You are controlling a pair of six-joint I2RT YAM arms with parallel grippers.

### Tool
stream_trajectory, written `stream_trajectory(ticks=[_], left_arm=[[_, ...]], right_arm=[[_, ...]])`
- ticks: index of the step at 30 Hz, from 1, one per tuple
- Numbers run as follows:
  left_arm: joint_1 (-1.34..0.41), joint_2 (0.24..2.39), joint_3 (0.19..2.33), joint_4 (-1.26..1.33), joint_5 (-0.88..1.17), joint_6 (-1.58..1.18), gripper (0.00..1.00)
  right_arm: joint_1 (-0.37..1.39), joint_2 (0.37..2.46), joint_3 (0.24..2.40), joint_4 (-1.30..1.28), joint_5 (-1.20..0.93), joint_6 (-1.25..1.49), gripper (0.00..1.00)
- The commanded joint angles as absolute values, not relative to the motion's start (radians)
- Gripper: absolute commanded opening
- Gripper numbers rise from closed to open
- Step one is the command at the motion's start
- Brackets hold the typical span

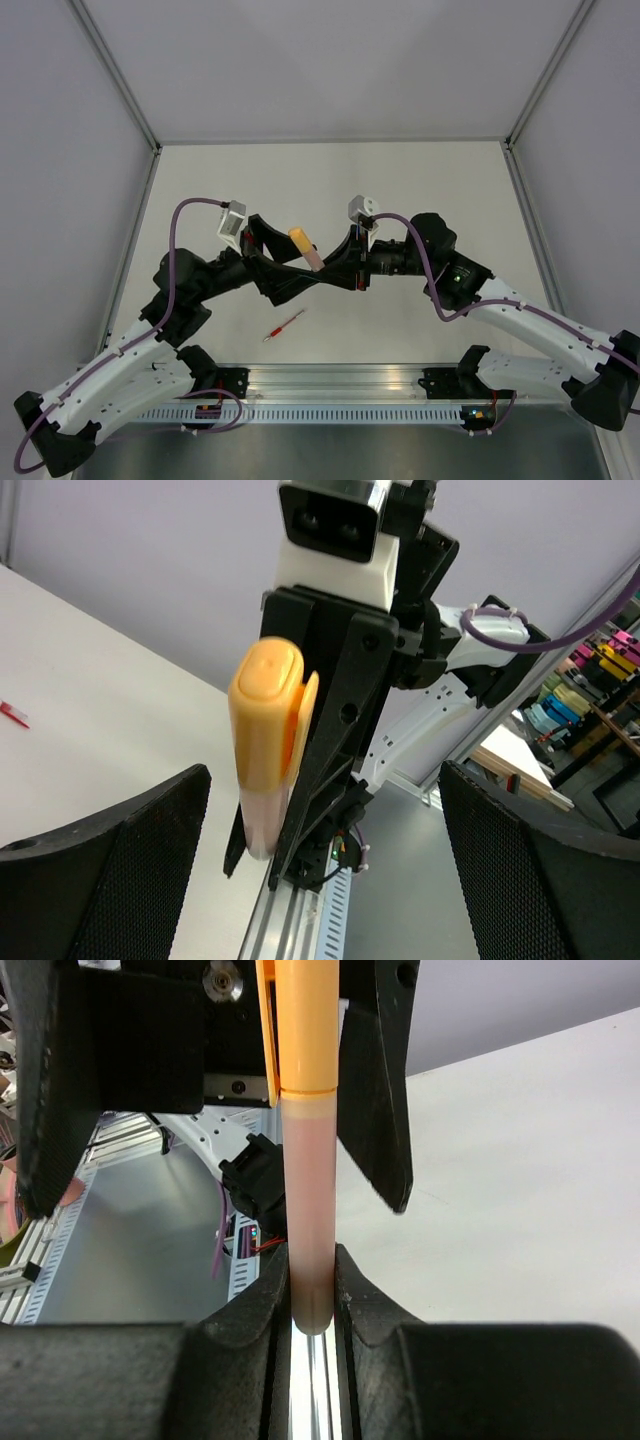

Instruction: Insert the pens into the pen caps

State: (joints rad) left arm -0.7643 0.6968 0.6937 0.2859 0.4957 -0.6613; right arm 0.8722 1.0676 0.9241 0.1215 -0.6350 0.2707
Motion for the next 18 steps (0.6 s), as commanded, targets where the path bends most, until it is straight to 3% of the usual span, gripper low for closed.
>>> stream_trajectory(ticks=[1, 18], left_arm=[[-0.767, 0.698, 0.753, 0.290, 0.453, -0.600, 0.98], [-0.767, 0.713, 0.804, 0.316, 0.403, -0.604, 0.89]], right_arm=[[0.871, 1.032, 0.908, 0.189, -0.686, 0.285, 0.00], [0.871, 1.012, 0.865, 0.225, -0.761, 0.322, 0.00]])
